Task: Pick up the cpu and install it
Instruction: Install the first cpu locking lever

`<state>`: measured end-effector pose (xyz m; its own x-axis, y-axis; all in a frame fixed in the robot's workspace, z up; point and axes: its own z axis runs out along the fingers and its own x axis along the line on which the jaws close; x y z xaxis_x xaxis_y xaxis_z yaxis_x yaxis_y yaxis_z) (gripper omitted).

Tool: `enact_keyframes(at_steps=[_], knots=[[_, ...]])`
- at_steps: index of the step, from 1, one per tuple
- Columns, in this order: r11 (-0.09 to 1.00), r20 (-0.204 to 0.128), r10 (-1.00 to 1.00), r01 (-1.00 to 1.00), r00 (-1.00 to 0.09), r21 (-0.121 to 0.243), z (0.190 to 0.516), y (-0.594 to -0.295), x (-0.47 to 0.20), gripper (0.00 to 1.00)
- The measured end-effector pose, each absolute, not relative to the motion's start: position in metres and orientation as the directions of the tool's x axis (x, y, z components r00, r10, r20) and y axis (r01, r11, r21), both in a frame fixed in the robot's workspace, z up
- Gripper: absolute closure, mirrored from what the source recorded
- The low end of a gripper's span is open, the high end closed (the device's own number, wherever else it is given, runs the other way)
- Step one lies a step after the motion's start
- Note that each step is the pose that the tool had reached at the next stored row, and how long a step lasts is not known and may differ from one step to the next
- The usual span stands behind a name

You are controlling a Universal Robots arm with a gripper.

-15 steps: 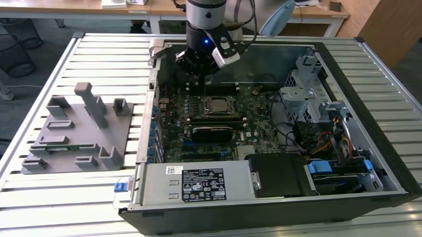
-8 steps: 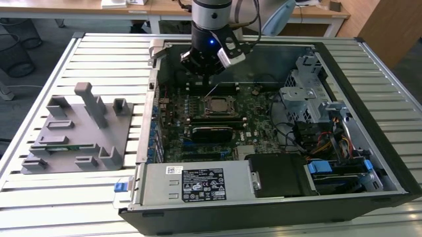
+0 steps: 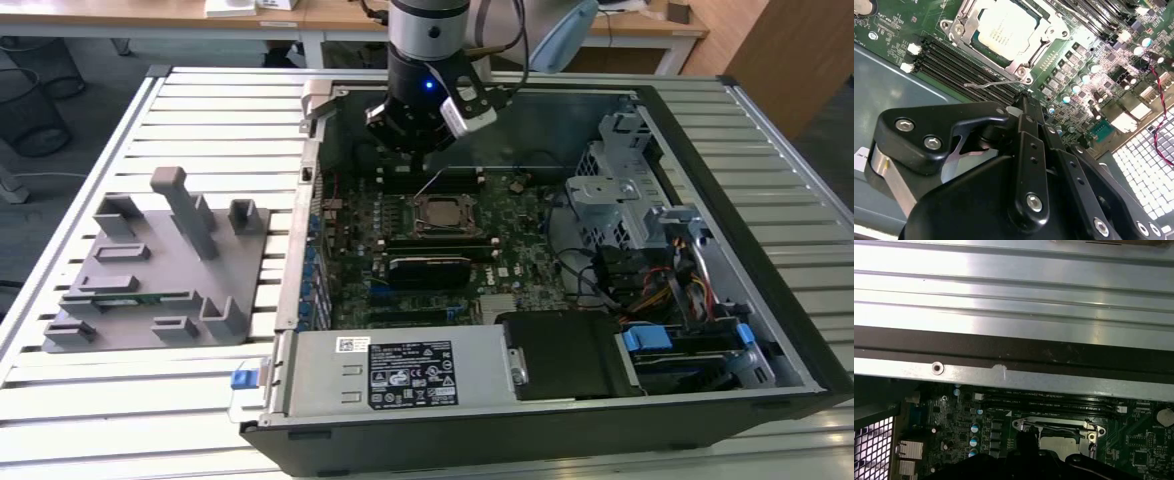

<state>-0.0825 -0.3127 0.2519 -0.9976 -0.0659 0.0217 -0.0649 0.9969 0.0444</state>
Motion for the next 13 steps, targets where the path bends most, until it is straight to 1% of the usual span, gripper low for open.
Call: enact_keyframes(at_steps=[13], knots=[[0.997,0.02,-0.066,-0.065,-0.998,0.044,0.2514,-0.3126,-0.0766,0.89]])
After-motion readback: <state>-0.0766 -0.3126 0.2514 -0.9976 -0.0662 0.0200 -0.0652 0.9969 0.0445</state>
